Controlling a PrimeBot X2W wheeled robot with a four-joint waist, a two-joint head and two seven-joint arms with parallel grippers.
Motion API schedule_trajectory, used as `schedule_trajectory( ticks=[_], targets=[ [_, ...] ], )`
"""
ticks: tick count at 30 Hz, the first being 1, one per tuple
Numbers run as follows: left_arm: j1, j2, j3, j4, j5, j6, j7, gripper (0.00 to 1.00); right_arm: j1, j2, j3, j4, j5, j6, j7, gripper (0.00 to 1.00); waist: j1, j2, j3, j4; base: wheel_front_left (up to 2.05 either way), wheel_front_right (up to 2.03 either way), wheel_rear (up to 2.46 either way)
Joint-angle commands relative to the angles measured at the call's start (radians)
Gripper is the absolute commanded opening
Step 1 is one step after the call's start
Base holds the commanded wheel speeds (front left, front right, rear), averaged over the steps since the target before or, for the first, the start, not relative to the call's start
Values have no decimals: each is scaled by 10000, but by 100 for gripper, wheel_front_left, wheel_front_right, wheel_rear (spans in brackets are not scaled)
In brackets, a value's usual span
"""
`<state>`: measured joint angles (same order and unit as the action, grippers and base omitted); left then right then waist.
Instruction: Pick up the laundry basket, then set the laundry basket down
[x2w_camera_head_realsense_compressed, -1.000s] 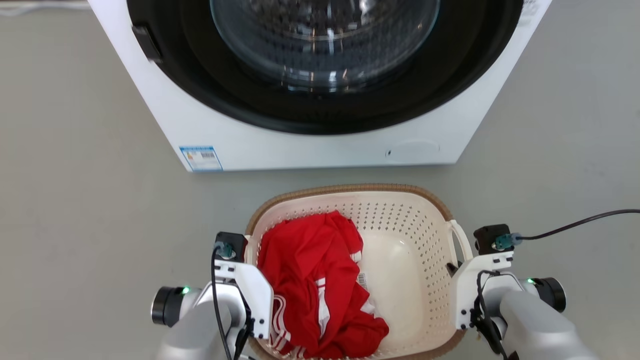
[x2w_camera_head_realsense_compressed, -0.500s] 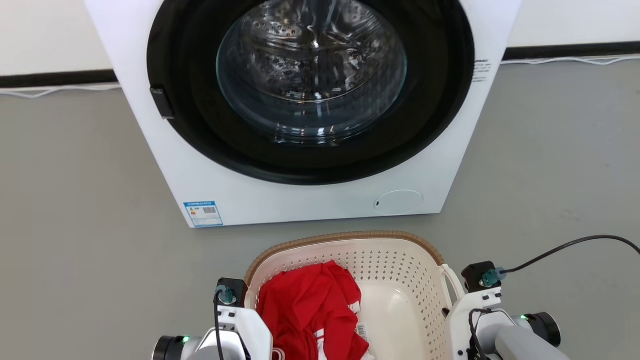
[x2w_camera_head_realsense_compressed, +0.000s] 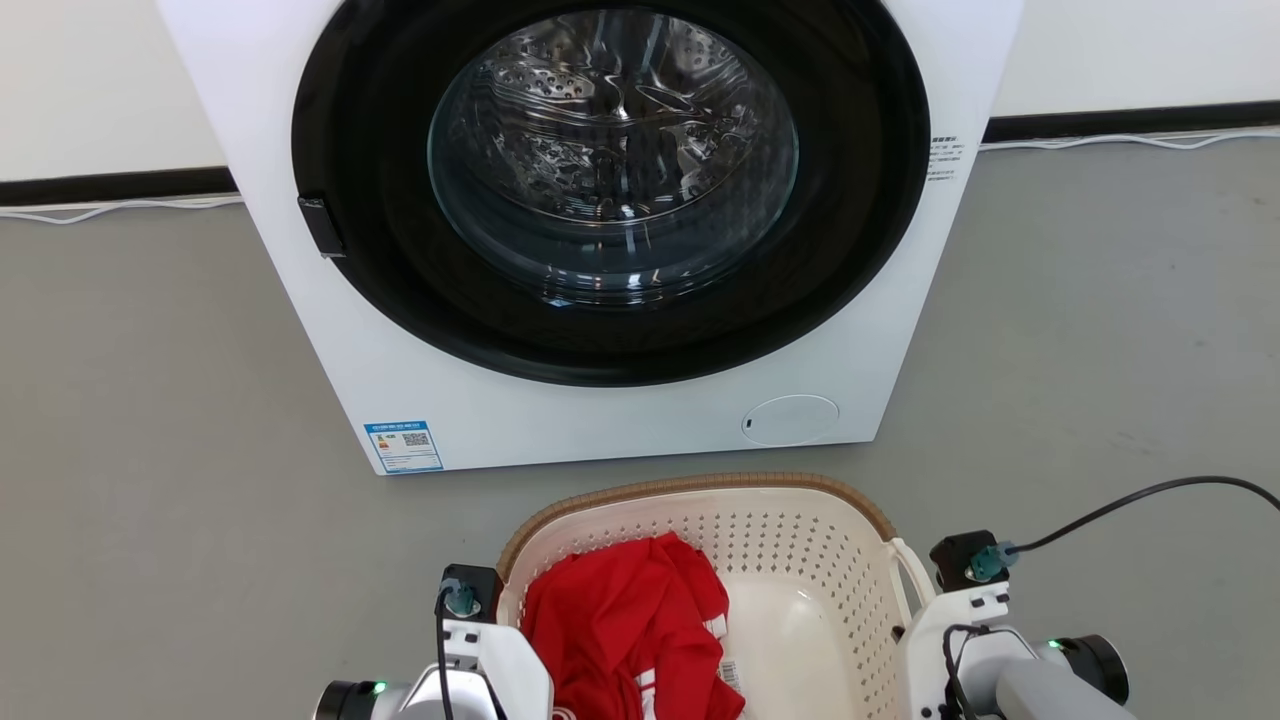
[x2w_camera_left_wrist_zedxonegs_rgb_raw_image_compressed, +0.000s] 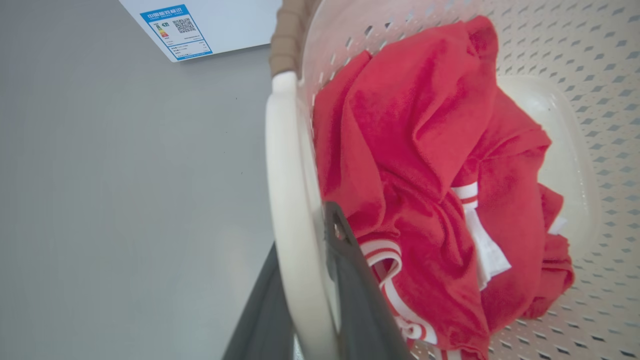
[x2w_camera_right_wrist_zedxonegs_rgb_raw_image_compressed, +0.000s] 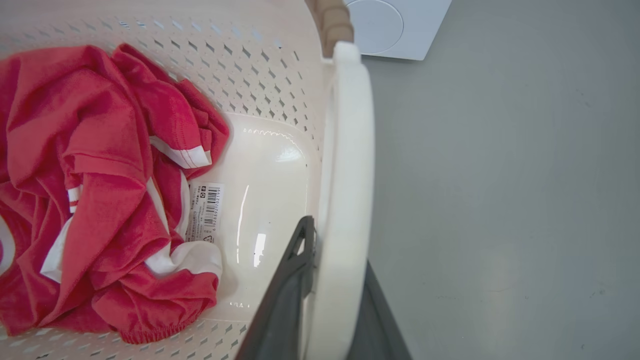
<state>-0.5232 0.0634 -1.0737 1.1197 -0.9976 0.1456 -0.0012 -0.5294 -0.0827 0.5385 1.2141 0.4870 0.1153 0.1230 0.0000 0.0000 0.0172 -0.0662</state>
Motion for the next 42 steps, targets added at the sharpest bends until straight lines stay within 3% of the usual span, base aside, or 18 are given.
schedule_trajectory(
  ticks=[1, 42],
  targets=[
    [-339, -132, 74, -333, -20, -37, -133, 0, 44, 325, 200, -225, -49, 154, -20, 0, 0, 0, -2, 18, 0, 0, 0],
    [-563, -132, -1232, 69, -1053, -280, 224, 0, 64, 325, 858, -291, 899, 154, 164, 0, 0, 0, 74, 19, 0, 0, 0]
  ],
)
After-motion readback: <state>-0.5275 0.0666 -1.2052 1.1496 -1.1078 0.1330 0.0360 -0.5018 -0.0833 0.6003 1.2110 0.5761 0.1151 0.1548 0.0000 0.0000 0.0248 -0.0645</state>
